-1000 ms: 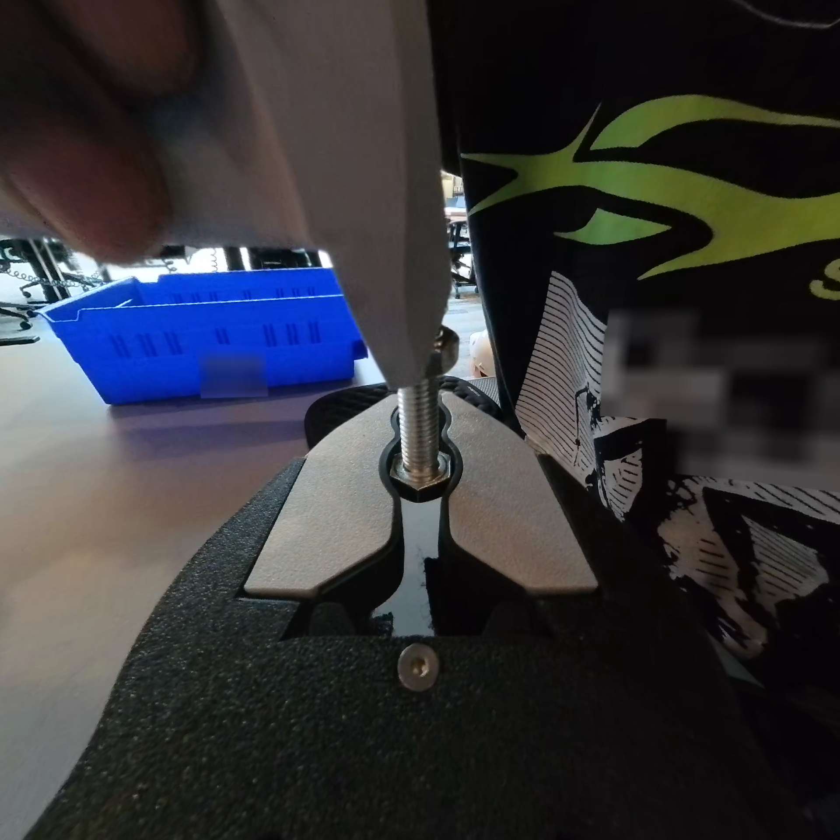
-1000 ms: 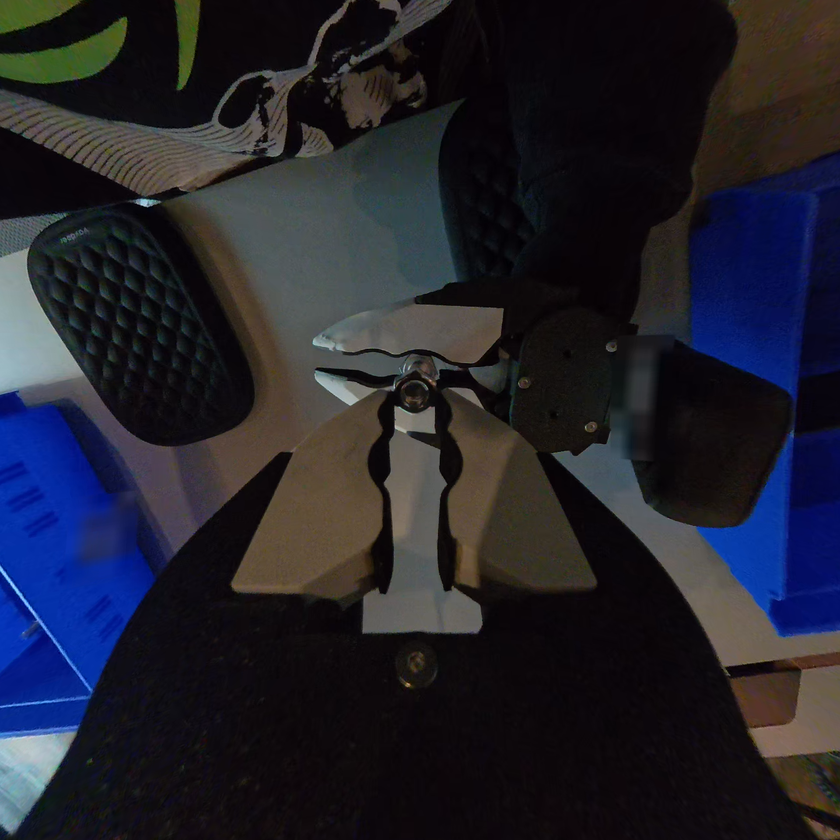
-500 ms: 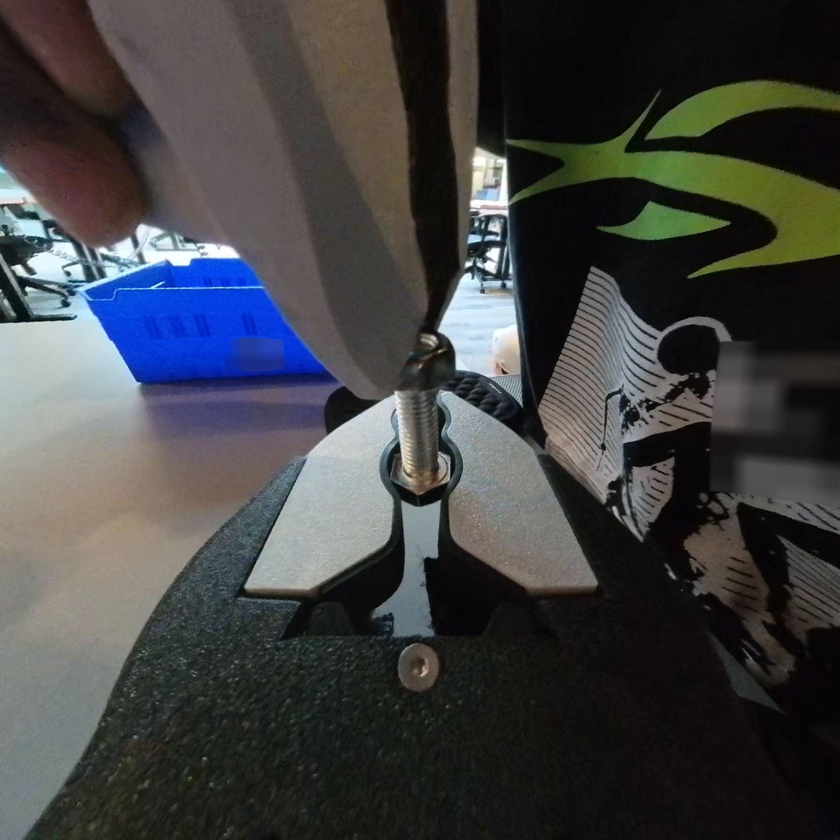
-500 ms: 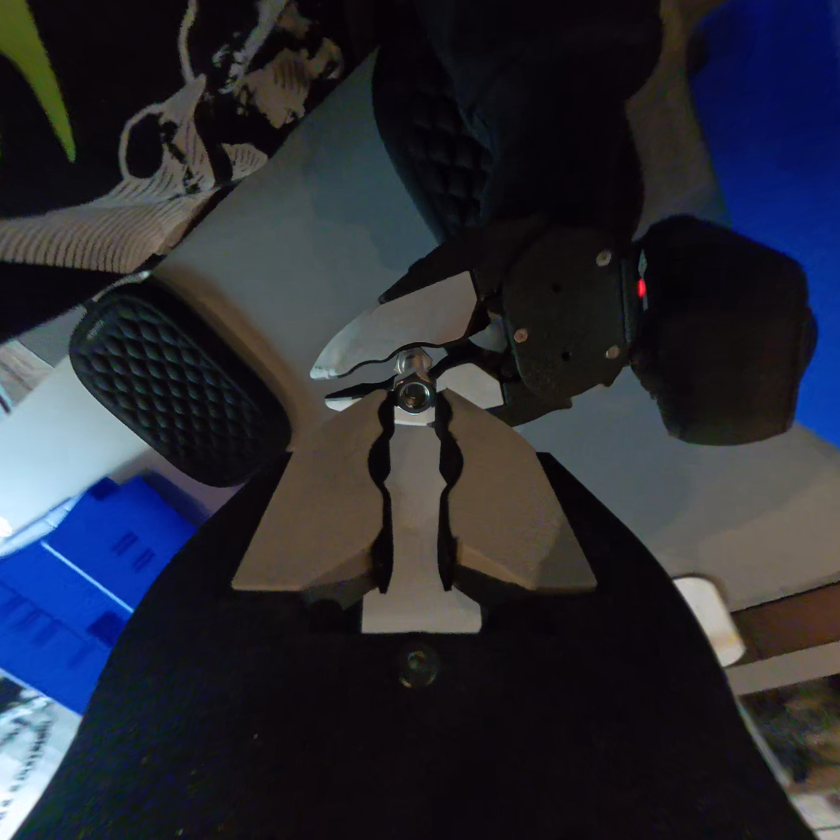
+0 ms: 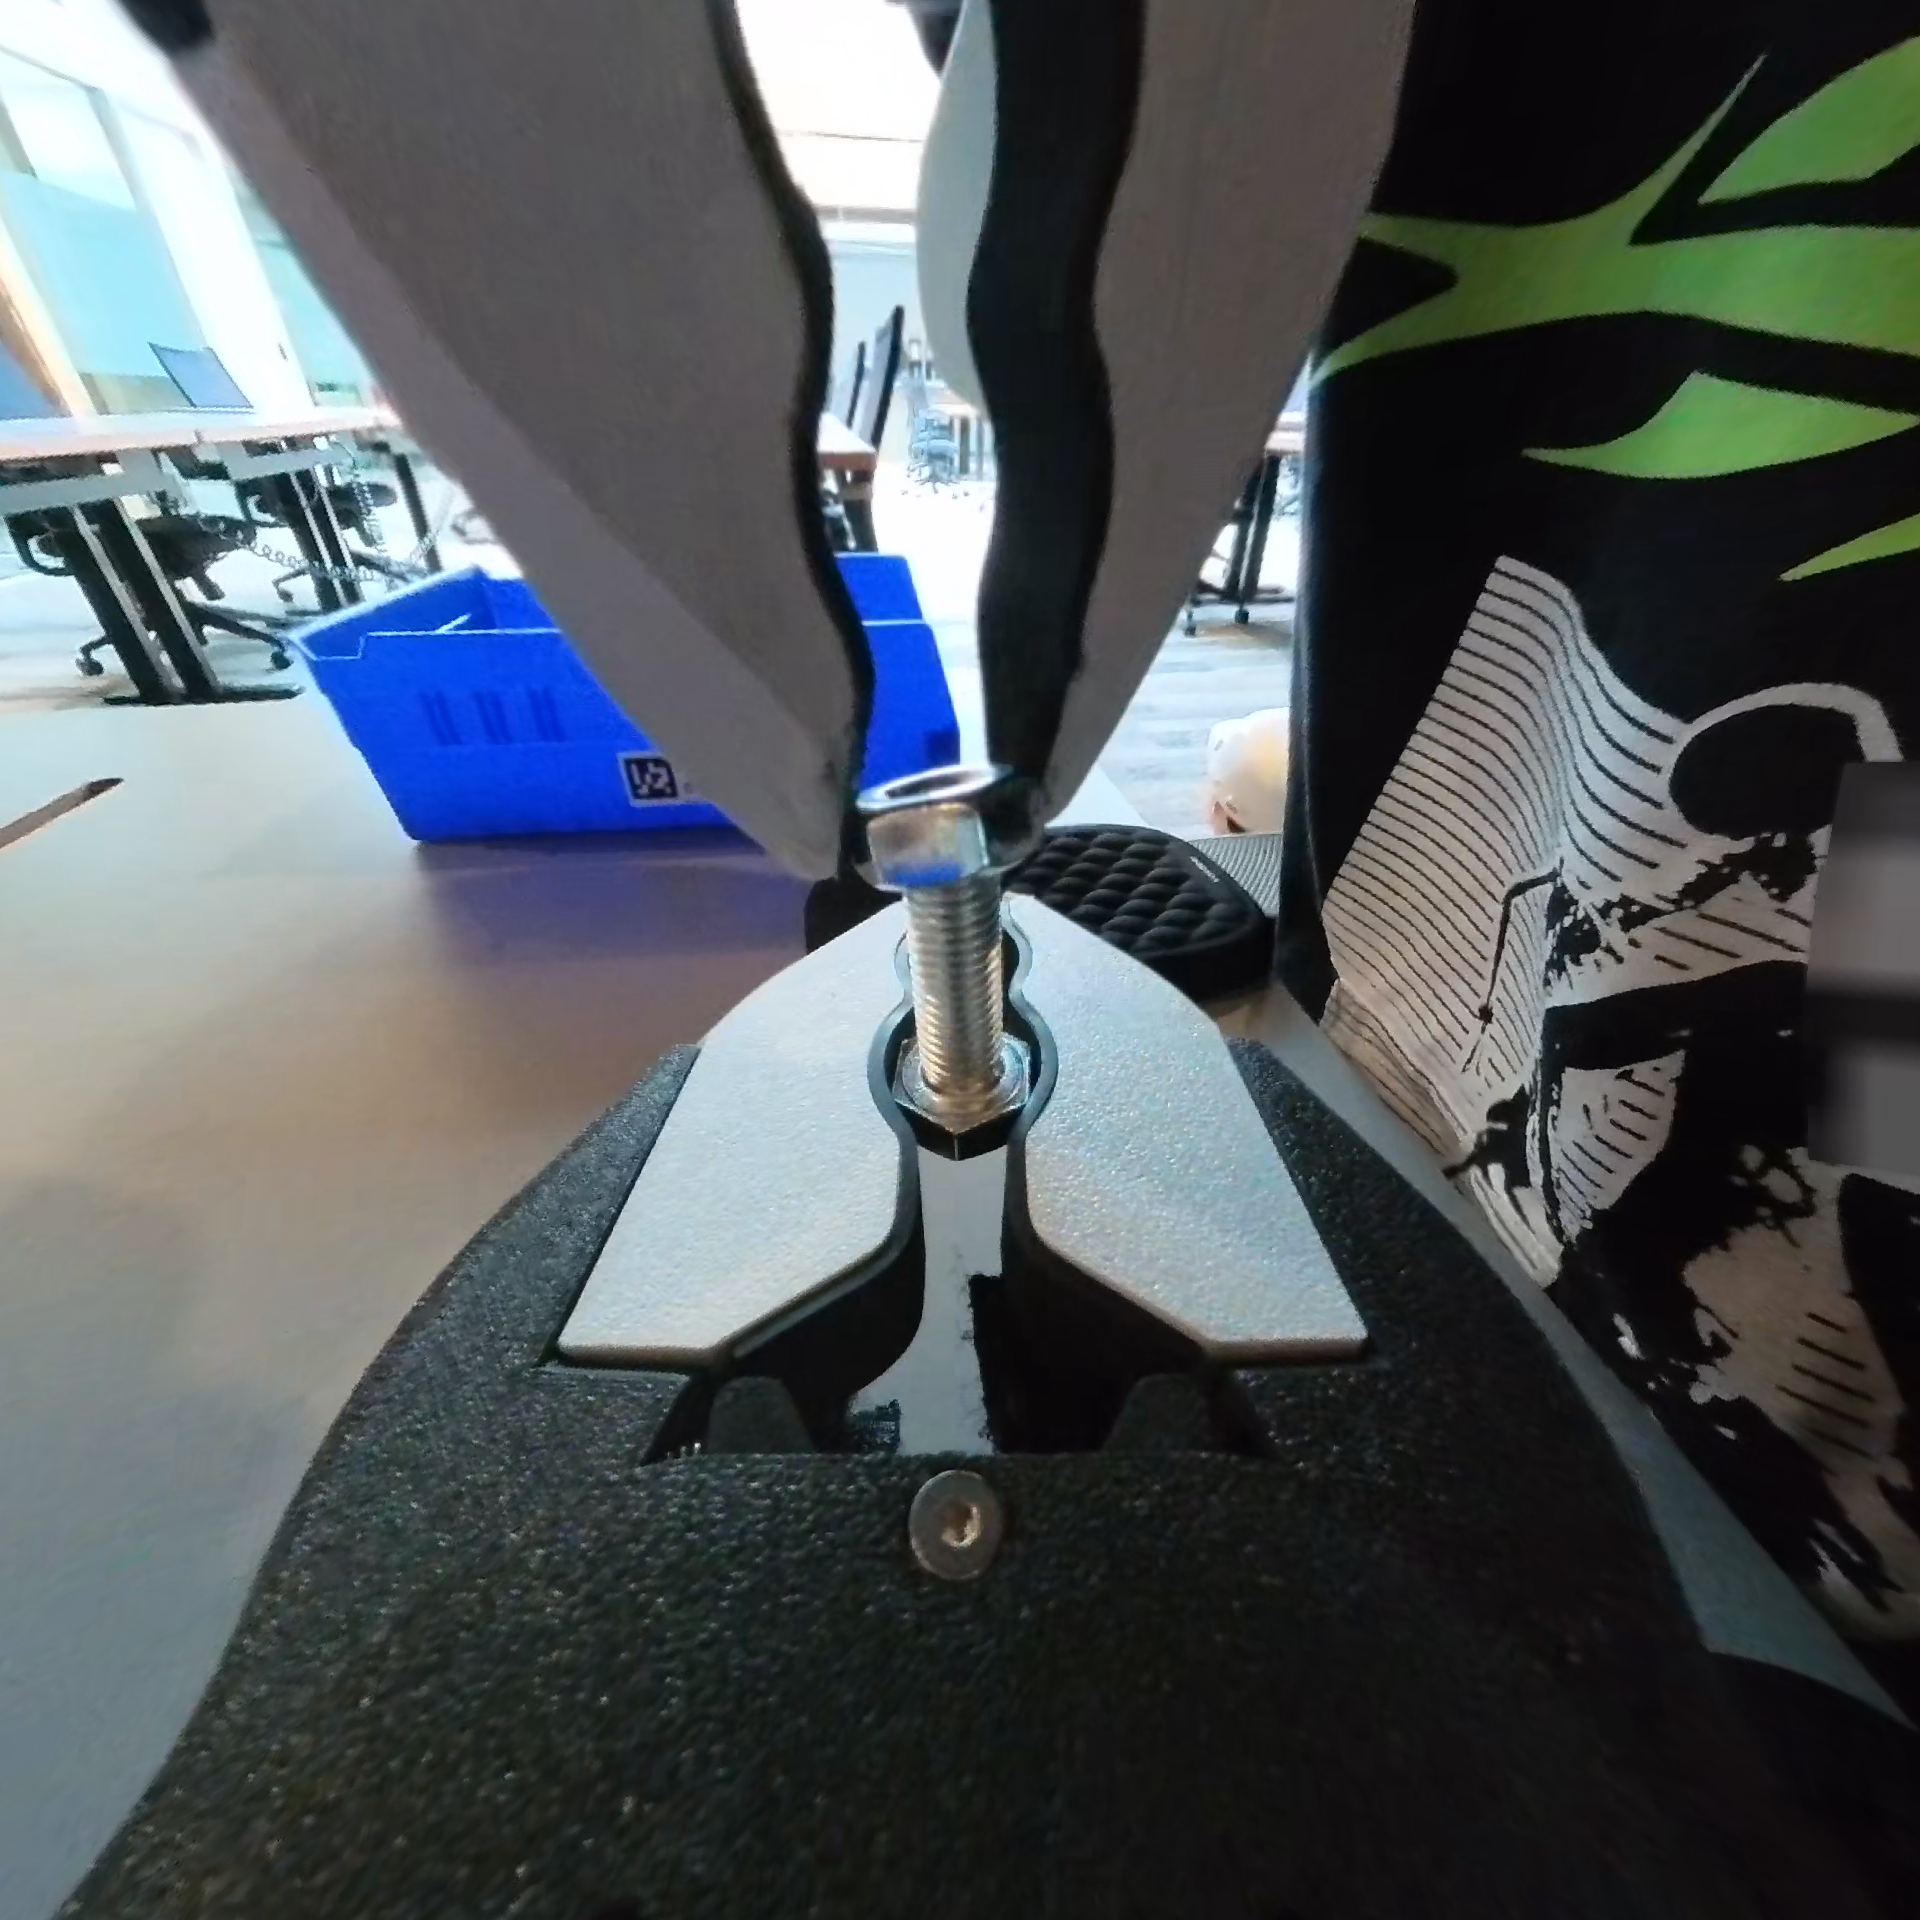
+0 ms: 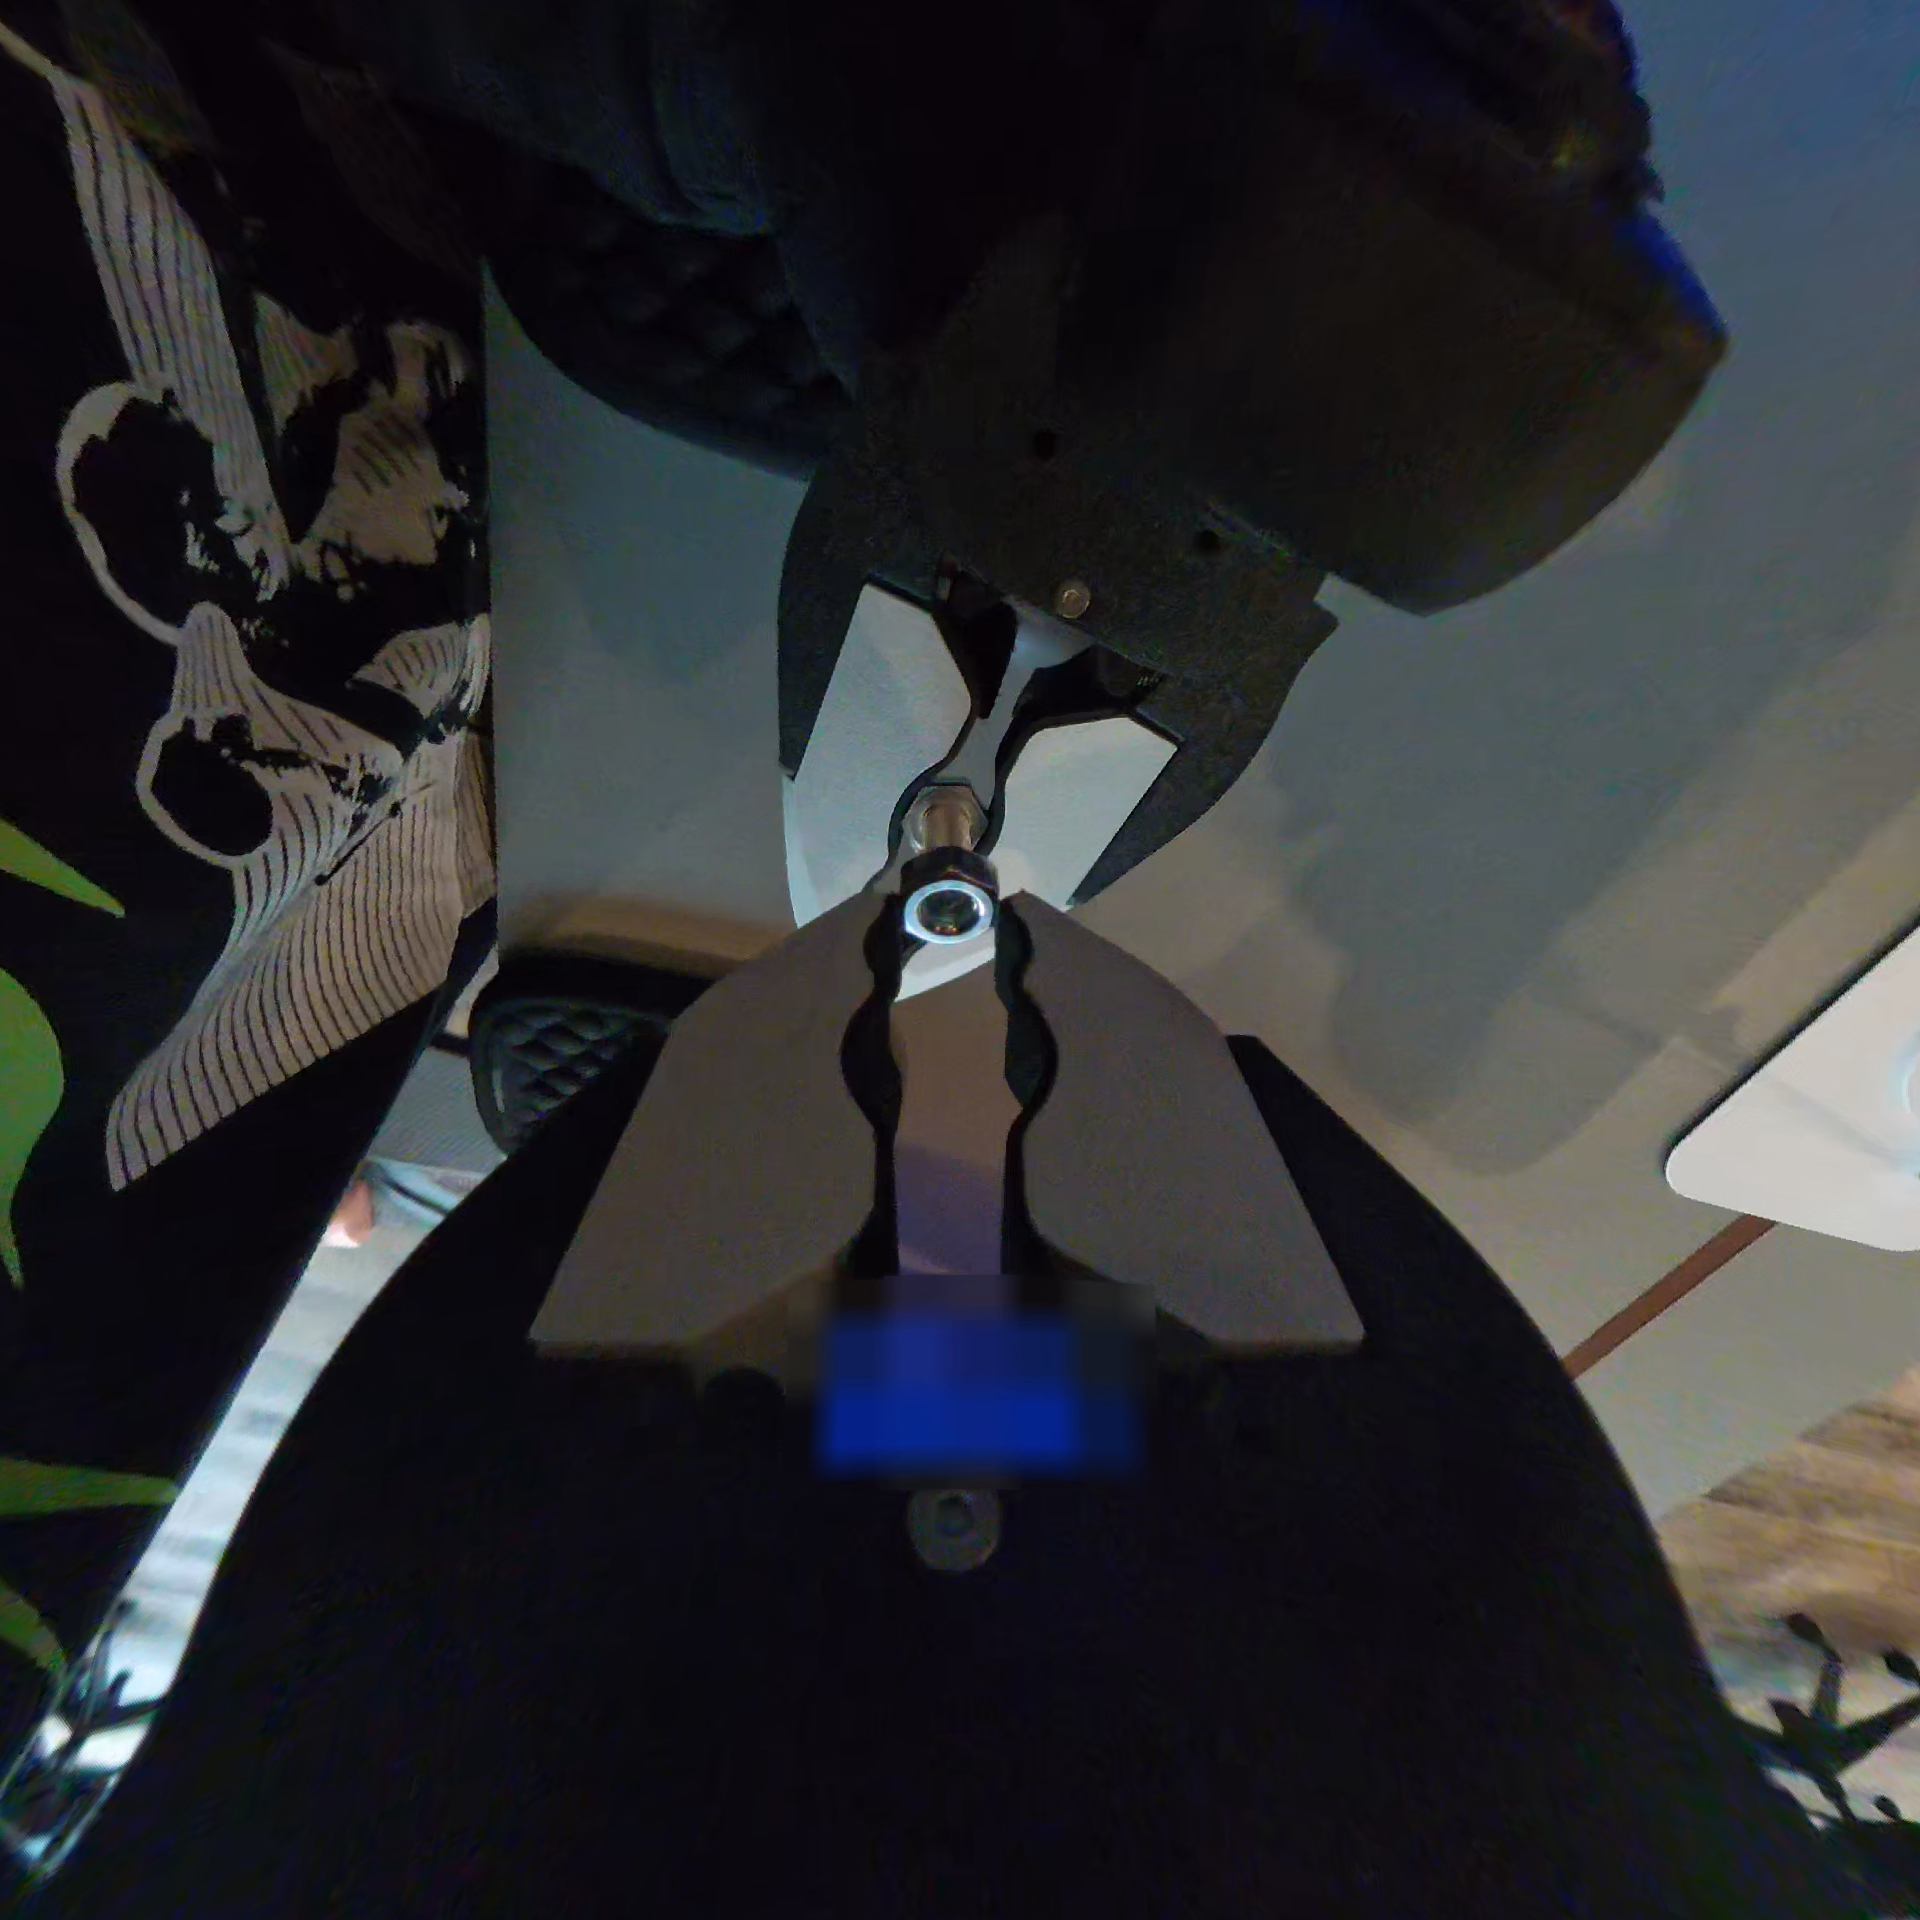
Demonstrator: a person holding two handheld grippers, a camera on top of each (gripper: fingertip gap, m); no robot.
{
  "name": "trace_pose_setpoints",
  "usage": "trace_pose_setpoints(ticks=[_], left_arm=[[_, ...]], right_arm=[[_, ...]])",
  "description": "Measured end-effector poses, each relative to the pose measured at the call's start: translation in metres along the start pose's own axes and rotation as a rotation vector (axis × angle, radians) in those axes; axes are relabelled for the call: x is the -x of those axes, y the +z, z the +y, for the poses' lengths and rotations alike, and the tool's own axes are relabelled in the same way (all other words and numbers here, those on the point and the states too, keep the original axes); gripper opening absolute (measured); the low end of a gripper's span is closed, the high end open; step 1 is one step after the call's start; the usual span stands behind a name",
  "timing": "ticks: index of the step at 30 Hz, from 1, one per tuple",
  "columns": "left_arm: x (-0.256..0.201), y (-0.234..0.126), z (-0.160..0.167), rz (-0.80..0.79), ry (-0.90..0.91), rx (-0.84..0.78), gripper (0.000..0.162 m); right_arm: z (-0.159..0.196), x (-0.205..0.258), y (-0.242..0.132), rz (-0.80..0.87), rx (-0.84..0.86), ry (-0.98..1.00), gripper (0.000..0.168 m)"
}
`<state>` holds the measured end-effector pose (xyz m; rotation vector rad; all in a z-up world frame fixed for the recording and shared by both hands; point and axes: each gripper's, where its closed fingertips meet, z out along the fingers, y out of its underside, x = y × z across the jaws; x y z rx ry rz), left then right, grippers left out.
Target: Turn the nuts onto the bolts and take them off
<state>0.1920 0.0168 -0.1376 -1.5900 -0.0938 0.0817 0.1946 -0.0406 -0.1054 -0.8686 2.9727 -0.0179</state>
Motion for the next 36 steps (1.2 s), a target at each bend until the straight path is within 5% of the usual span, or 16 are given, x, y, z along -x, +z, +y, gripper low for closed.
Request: trace_pose_setpoints(ticks=[5, 16, 36], left_arm=[[-0.0013, -0.0015, -0.0024, 0.012, -0.003, -0.016, 0.01], [-0.0037, 0.0001, -0.0004, 0.044, -0.022, -0.002, 0.011], [0.0041, 0.001, 0.0002, -0.03, -0.014, 0.008, 0.01]], right_arm=[[-0.0019, -0.0009, -0.0015, 0.009, -0.03, -0.035, 0.016], [0.0002, -0.0041, -0.0019, 0.064, 0.124, -0.441, 0.017], [0.0035, -0.0048, -0.0015, 0.02, 0.22, -0.164, 0.016]])
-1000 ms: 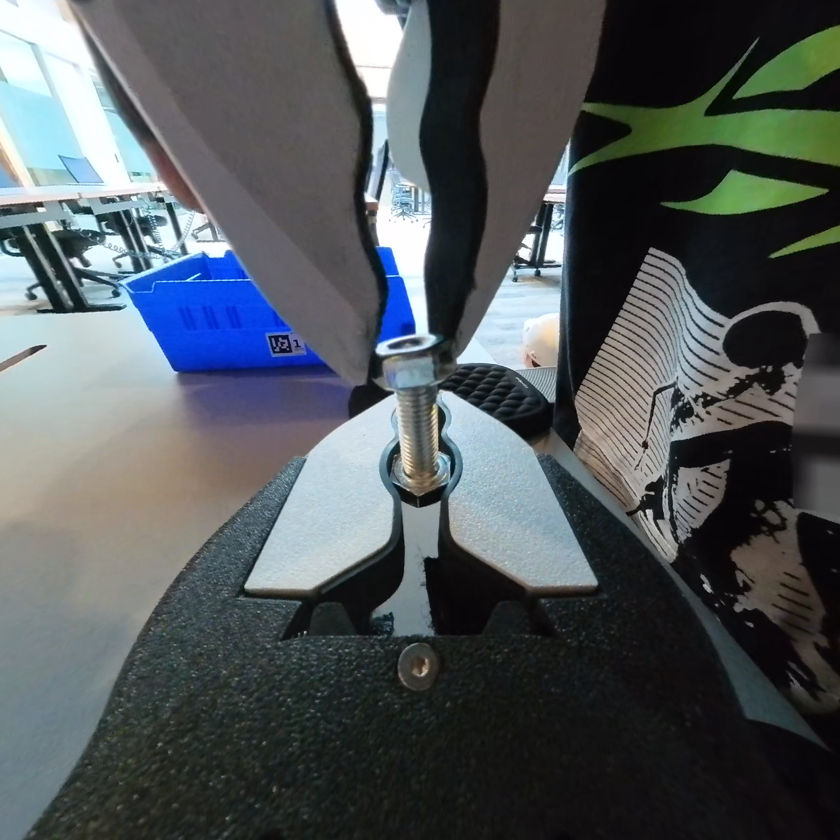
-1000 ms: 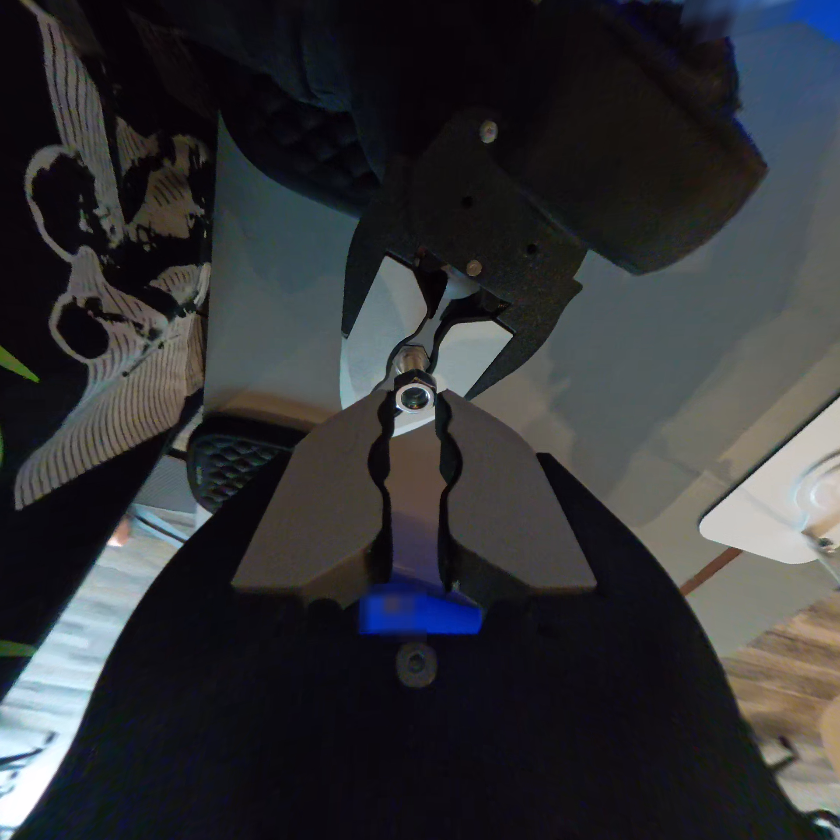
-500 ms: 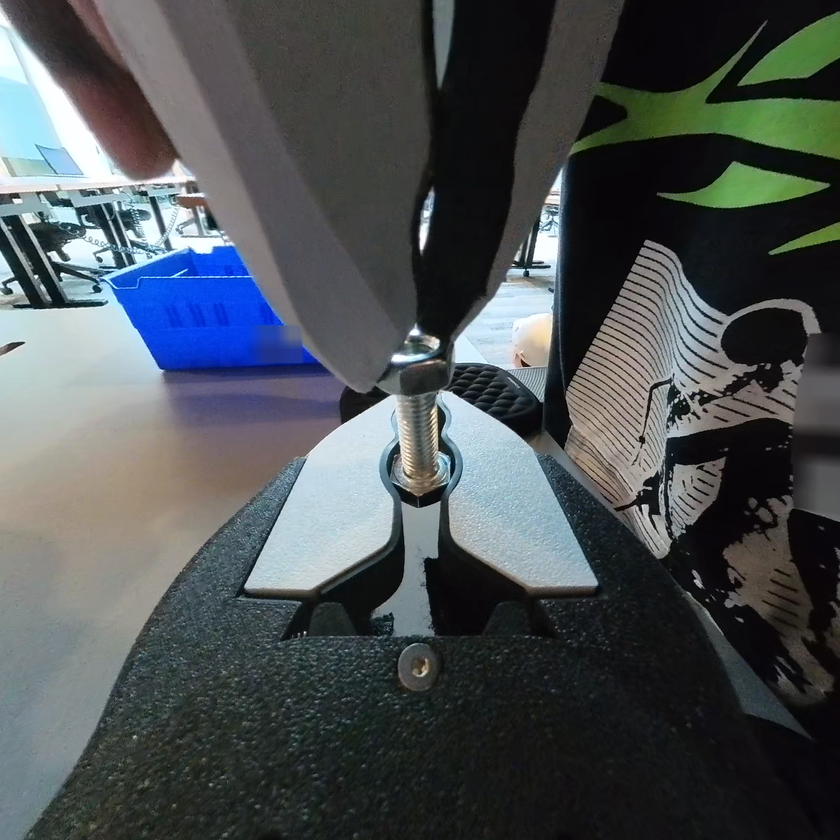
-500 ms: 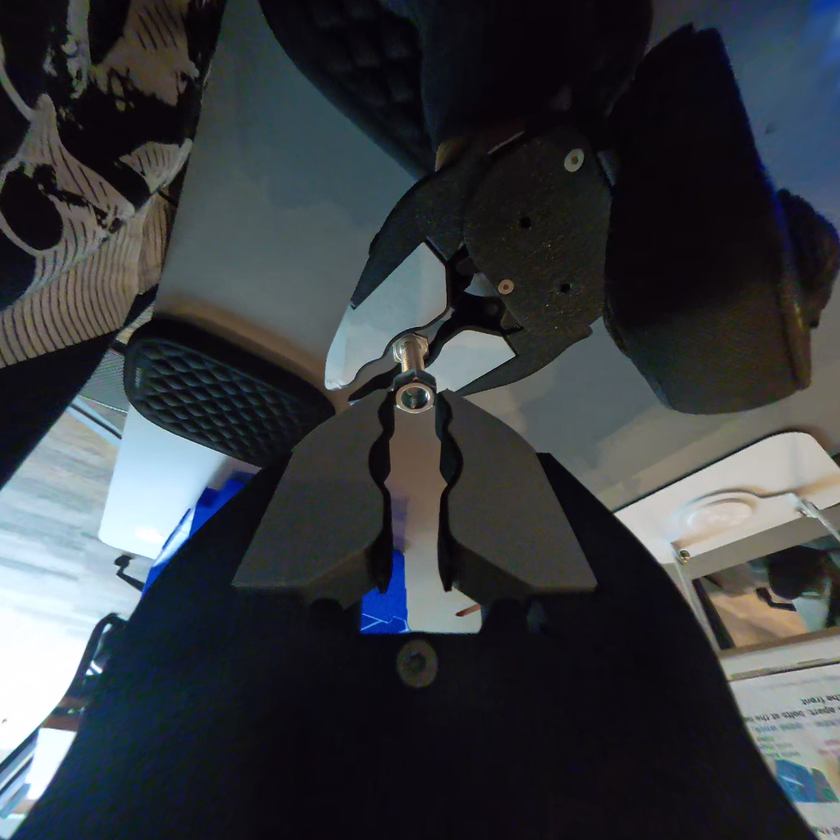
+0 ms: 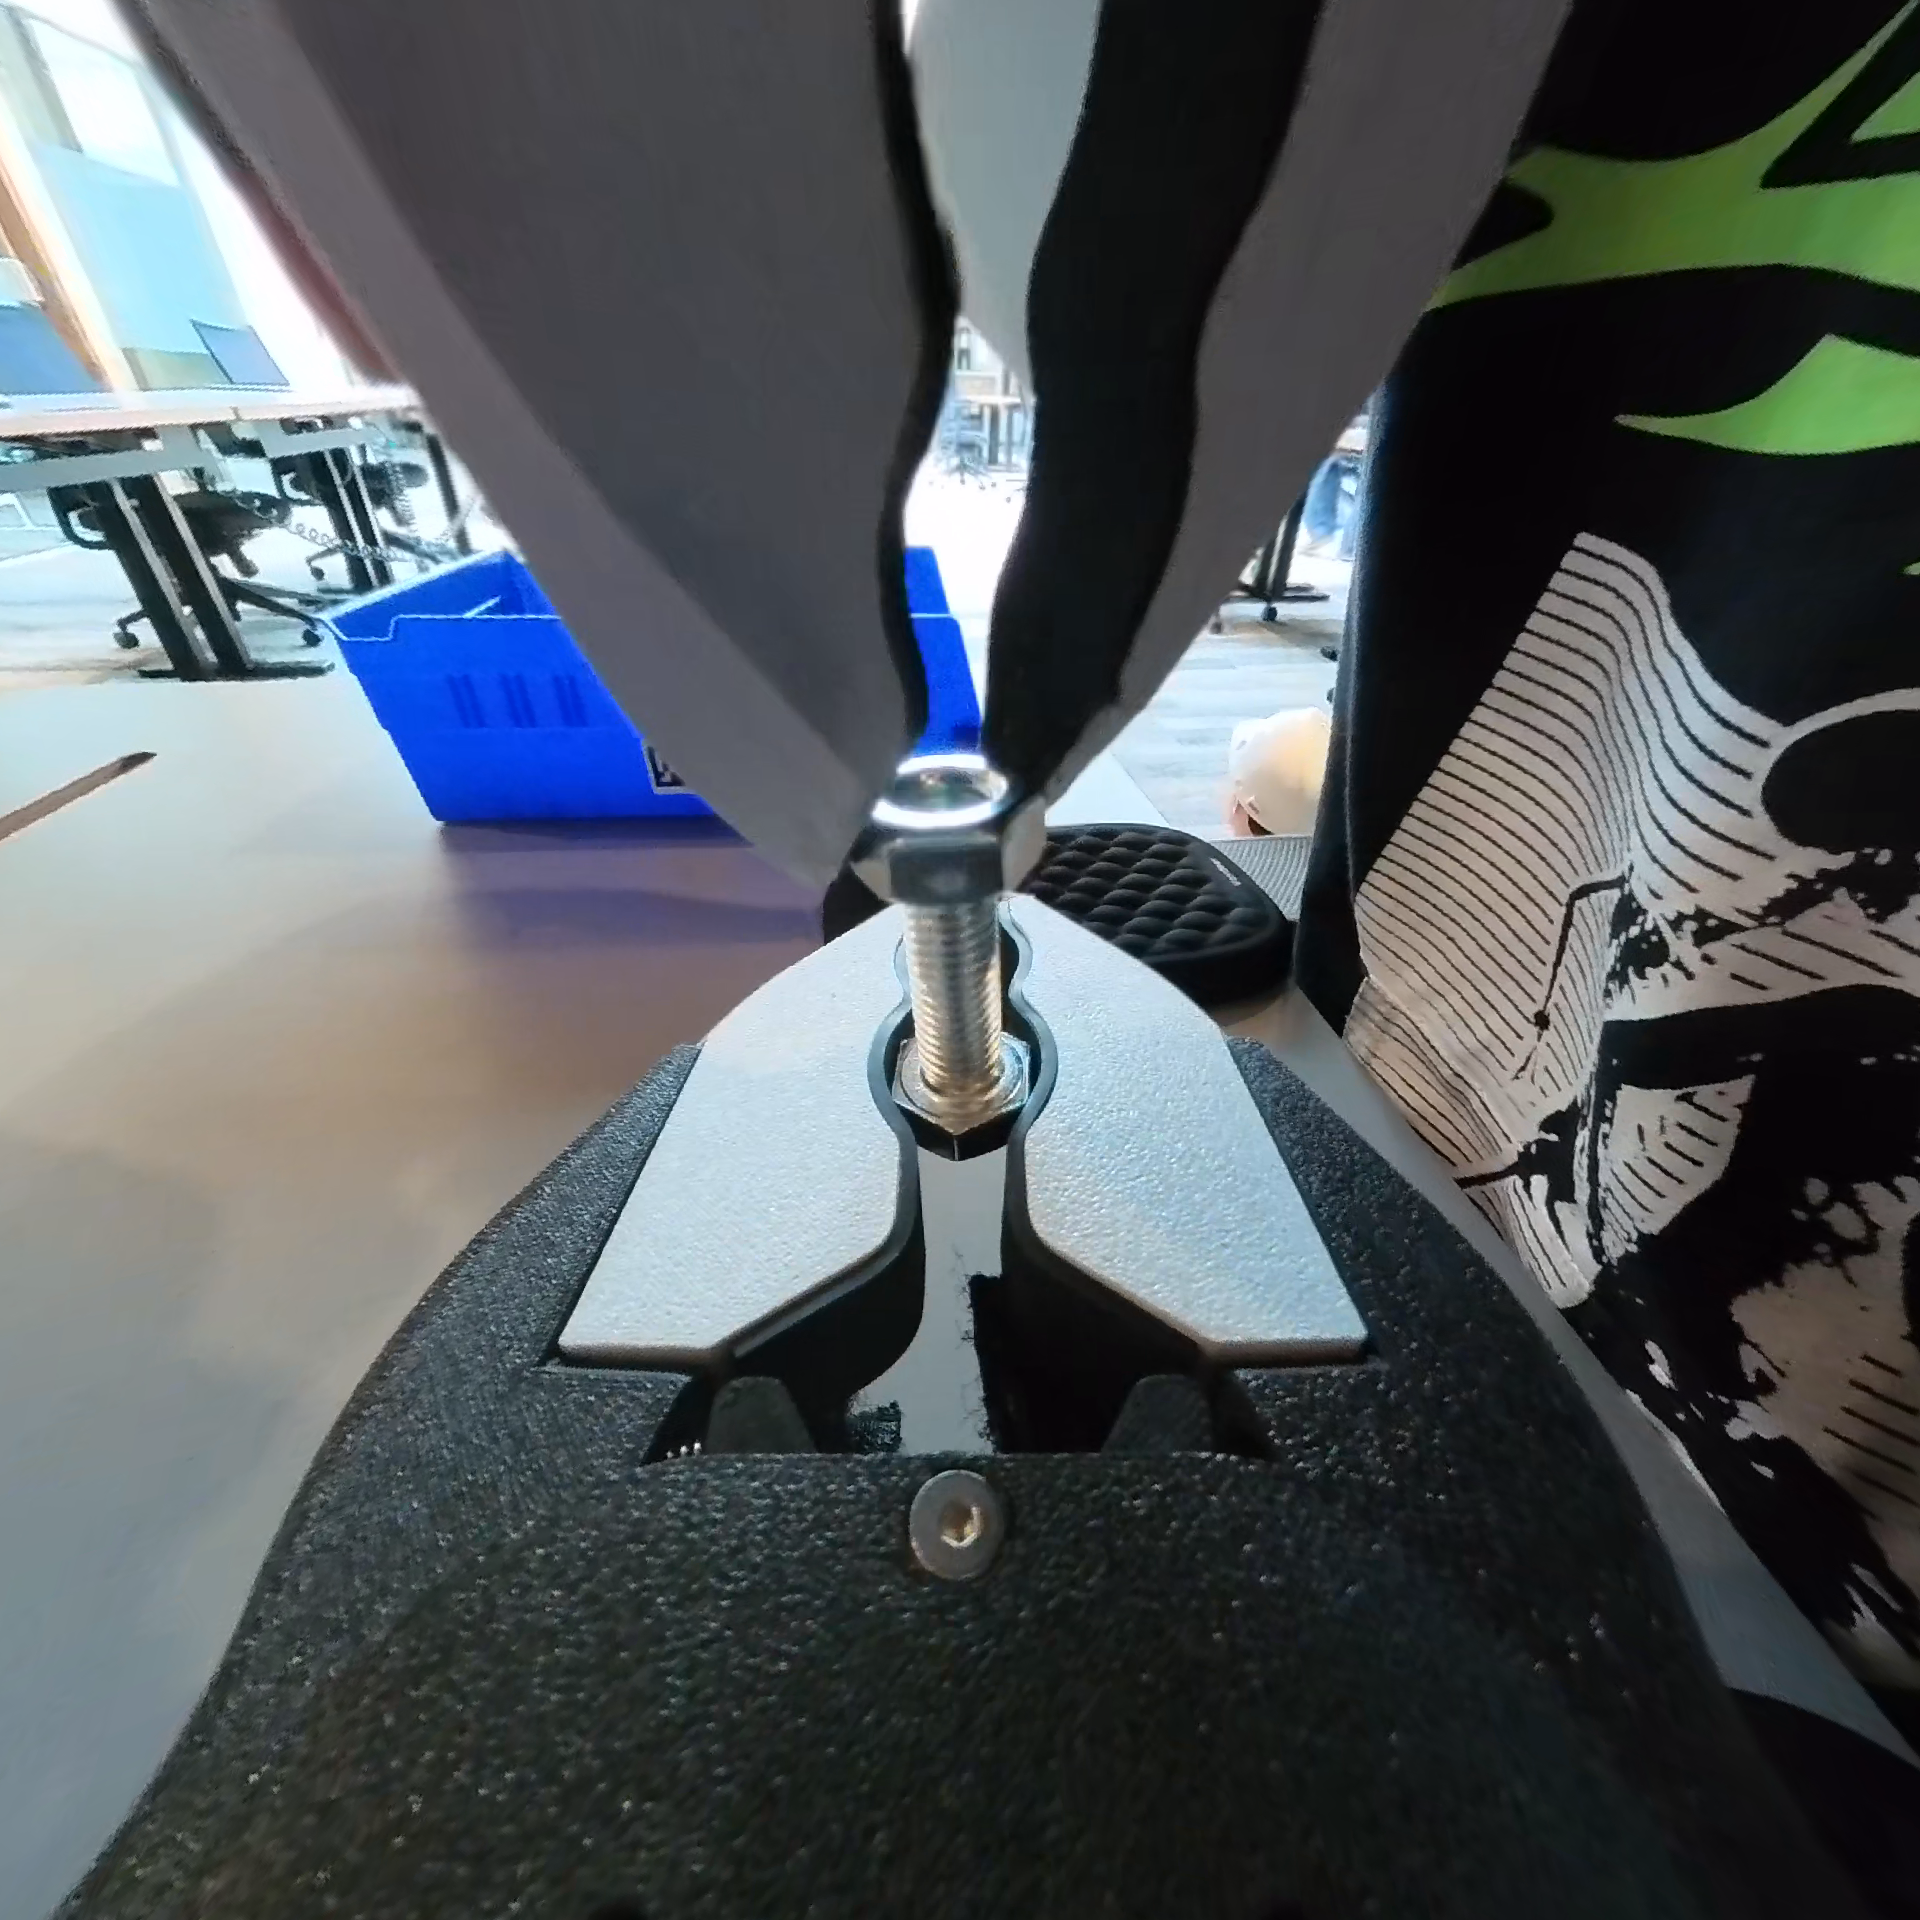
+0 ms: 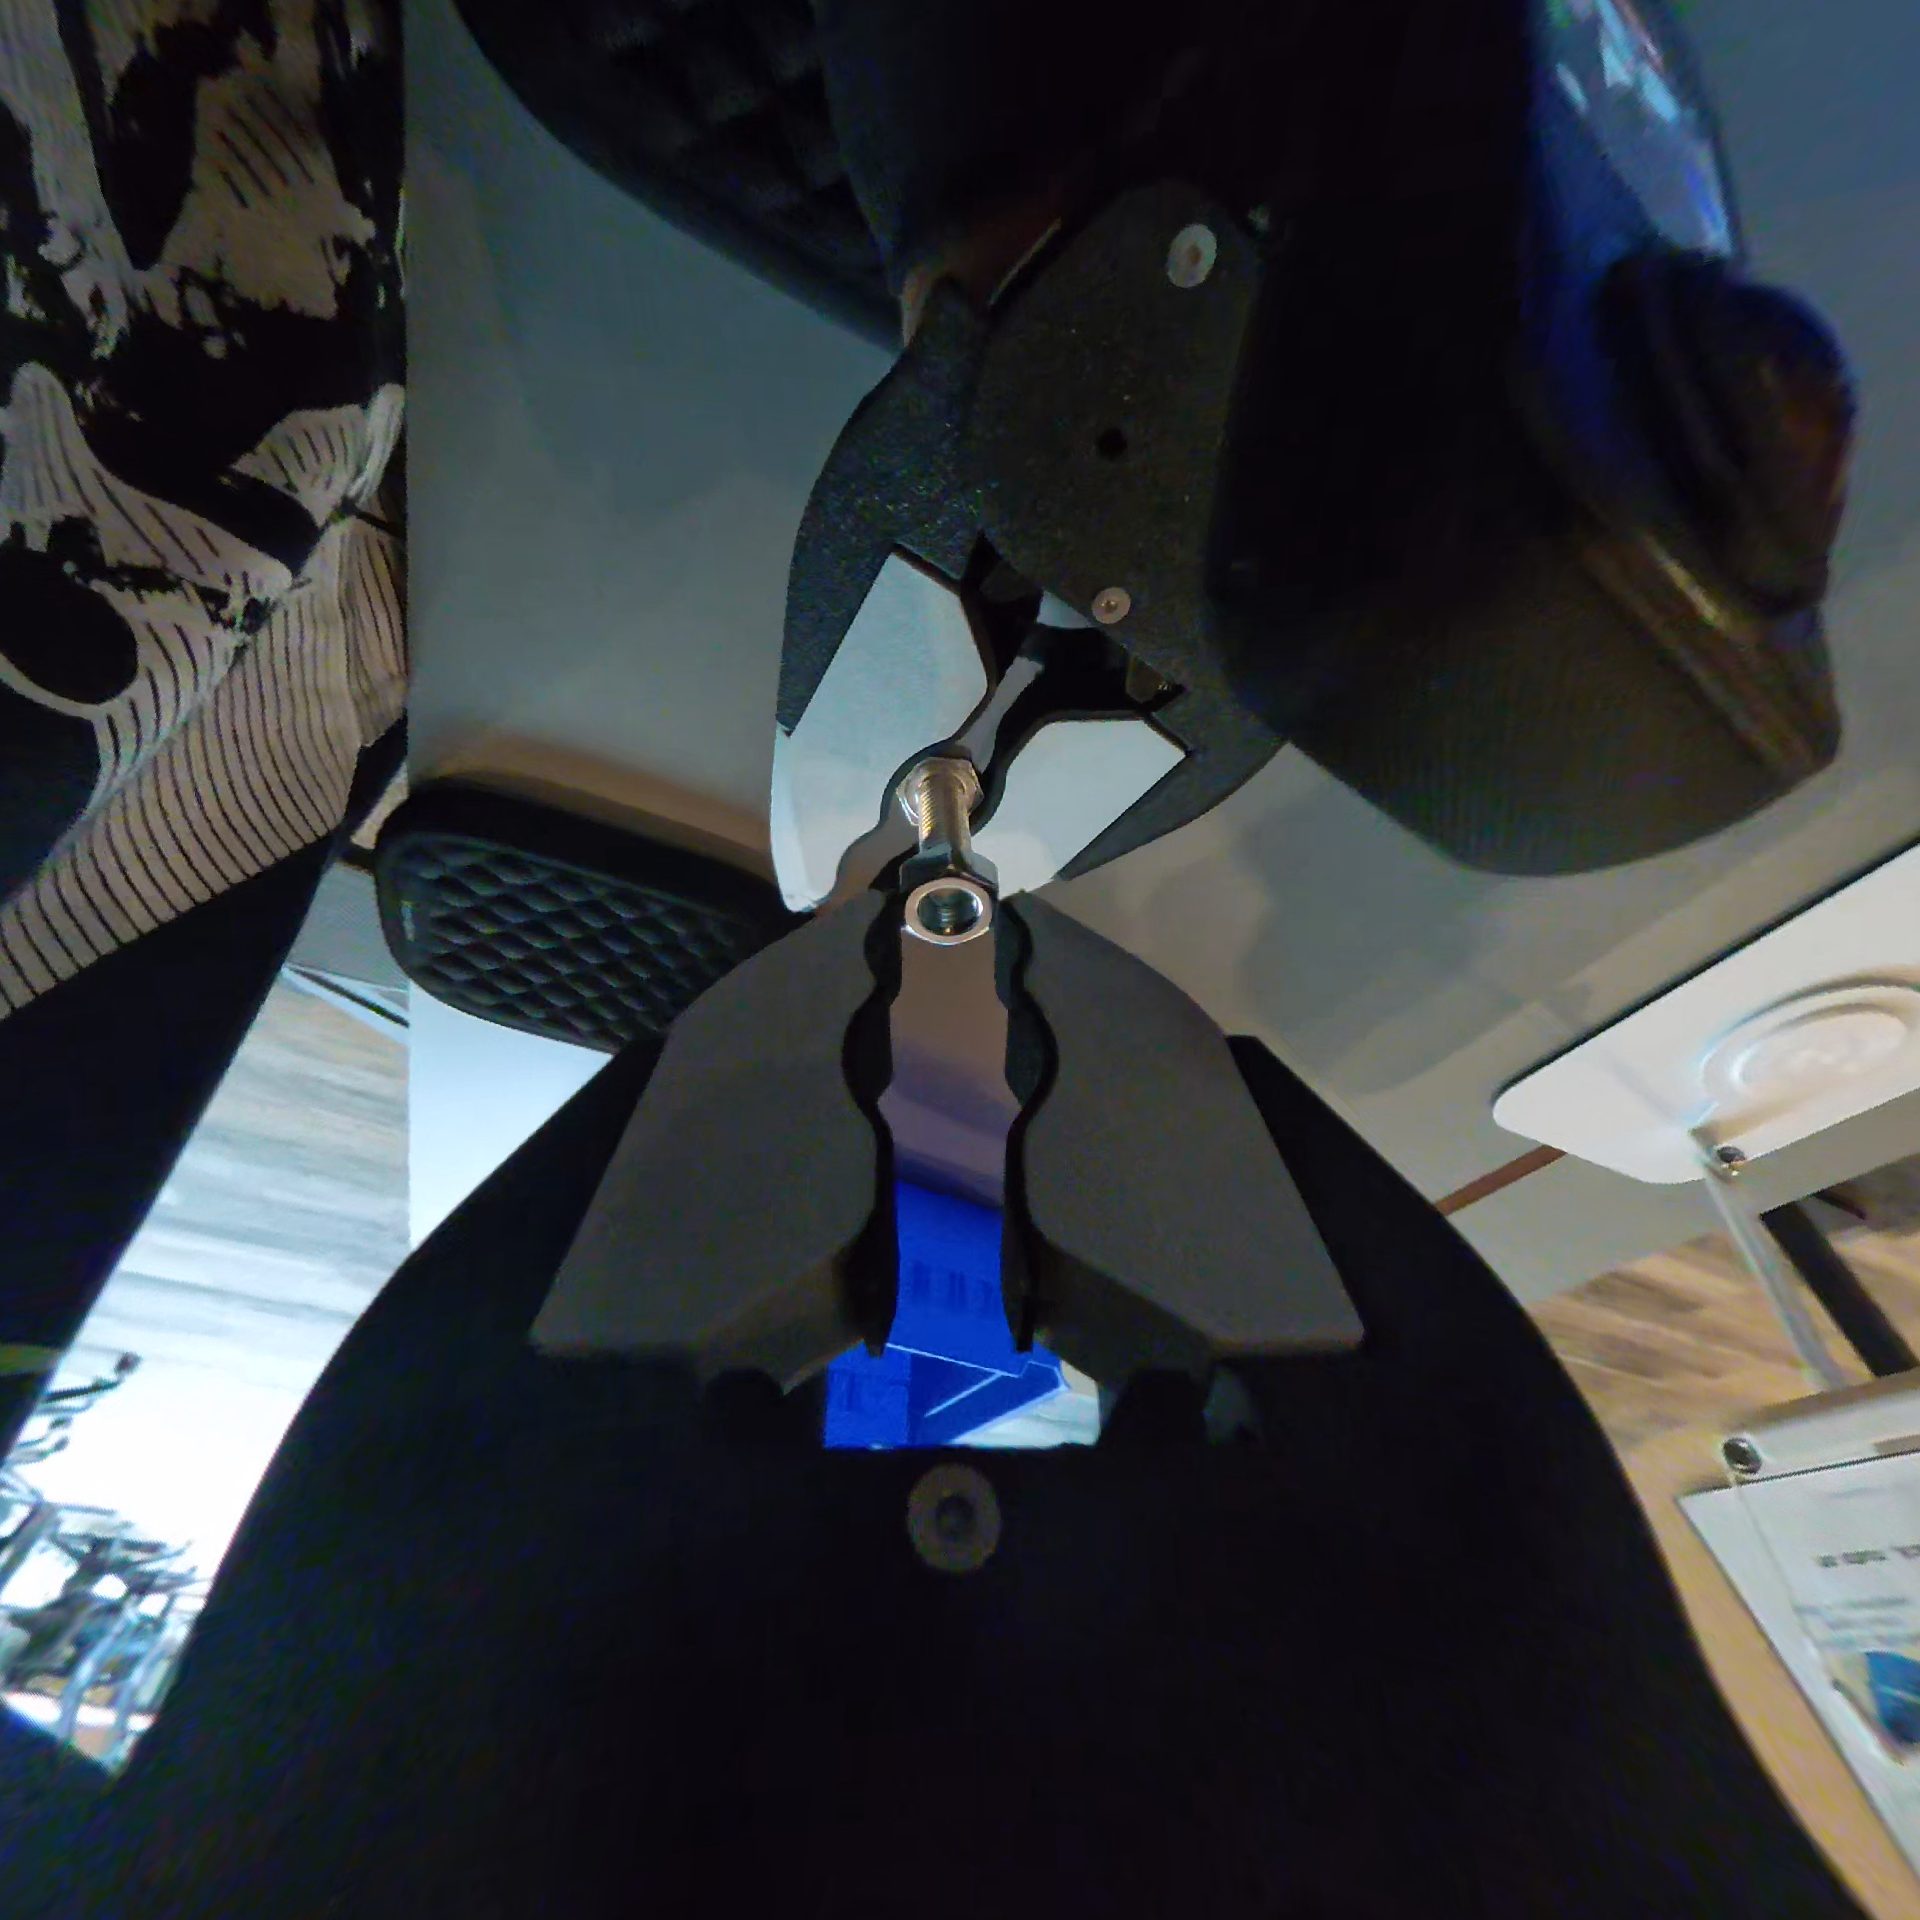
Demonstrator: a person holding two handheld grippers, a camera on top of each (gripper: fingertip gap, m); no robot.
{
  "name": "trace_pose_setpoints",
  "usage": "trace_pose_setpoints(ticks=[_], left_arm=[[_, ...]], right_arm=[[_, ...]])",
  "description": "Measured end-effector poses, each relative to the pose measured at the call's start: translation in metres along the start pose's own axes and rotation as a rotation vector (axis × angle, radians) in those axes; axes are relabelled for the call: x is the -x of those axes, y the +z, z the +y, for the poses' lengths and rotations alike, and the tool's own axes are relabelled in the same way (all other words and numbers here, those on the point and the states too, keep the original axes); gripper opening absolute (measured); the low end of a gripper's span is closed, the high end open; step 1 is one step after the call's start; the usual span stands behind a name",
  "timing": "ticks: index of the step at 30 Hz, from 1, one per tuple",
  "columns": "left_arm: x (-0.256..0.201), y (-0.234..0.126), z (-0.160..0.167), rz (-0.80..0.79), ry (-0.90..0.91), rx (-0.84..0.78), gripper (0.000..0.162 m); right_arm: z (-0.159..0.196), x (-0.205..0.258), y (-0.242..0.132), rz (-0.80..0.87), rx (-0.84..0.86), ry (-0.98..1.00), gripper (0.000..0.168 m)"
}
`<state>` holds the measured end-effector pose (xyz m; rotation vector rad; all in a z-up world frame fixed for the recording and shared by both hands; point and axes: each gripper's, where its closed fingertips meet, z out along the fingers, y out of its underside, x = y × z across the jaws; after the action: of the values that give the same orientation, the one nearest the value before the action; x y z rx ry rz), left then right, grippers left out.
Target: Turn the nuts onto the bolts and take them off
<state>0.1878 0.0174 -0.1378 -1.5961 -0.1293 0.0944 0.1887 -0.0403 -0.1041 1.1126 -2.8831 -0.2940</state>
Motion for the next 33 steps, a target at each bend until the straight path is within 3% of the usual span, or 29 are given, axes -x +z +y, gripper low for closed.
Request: trace_pose_setpoints(ticks=[10, 18, 20, 23, 25, 27, 33], left_arm=[[-0.003, 0.0, 0.0, 0.018, 0.0, 0.0, 0.01], [-0.005, 0.0, -0.001, 0.033, 0.005, -0.005, 0.011], [-0.007, 0.0, -0.002, 0.048, 0.006, -0.012, 0.011], [-0.011, -0.003, -0.005, 0.08, 0.0, -0.038, 0.011], [-0.013, -0.004, -0.007, 0.096, -0.004, -0.054, 0.011], [-0.016, -0.005, -0.008, 0.116, -0.003, -0.061, 0.011], [-0.019, -0.005, -0.008, 0.135, 0.008, -0.057, 0.011]], right_arm=[[-0.001, 0.002, -0.001, -0.001, -0.043, 0.049, 0.017], [-0.001, 0.003, -0.004, 0.015, -0.071, 0.011, 0.031], [-0.001, 0.002, -0.009, 0.024, -0.102, -0.065, 0.039], [-0.004, 0.009, -0.019, 0.017, -0.27, -0.377, 0.051], [-0.01, 0.019, -0.03, 0.011, -0.452, -0.58, 0.046], [-0.015, 0.022, -0.036, 0.006, -0.558, -0.657, 0.042], [-0.016, 0.014, -0.019, -0.014, -0.474, -0.769, 0.031]])
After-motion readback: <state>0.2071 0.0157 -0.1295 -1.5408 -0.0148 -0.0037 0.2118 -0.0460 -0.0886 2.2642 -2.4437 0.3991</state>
